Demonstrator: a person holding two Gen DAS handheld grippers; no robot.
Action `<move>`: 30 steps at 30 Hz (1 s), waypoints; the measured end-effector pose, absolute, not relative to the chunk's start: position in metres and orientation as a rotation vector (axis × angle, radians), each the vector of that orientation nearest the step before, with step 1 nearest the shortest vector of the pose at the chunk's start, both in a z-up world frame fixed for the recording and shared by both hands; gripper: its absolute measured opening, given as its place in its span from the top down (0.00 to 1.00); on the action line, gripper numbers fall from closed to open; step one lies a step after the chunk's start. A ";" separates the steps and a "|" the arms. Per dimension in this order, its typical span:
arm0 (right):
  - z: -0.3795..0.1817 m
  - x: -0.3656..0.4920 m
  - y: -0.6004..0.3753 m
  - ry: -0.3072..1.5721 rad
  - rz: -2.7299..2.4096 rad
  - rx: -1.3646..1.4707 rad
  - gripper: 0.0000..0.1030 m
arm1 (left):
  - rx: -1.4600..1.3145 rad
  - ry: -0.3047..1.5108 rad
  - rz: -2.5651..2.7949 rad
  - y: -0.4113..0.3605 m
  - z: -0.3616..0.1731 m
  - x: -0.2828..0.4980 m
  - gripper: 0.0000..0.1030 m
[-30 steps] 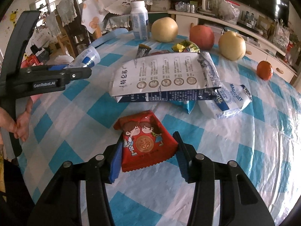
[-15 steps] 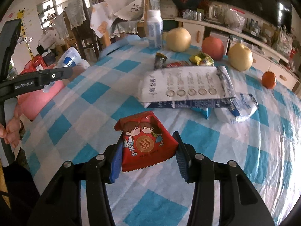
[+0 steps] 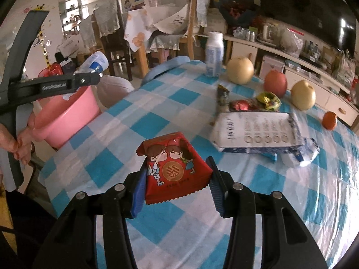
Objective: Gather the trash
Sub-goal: 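Lift both held packets and carry them over the pink bucket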
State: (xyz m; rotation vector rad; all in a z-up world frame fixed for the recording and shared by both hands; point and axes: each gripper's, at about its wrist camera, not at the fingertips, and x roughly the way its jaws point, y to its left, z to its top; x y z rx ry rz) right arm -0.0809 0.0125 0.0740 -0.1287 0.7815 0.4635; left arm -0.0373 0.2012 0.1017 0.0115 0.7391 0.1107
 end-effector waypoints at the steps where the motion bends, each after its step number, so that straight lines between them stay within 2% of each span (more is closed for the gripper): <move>1: 0.074 -0.082 0.017 0.781 0.467 -0.134 0.52 | 0.013 0.735 0.128 0.207 0.103 -0.038 0.37; 30: 0.116 -0.076 0.194 0.699 0.685 -0.213 0.52 | -0.127 0.695 0.424 0.333 0.121 -0.057 0.37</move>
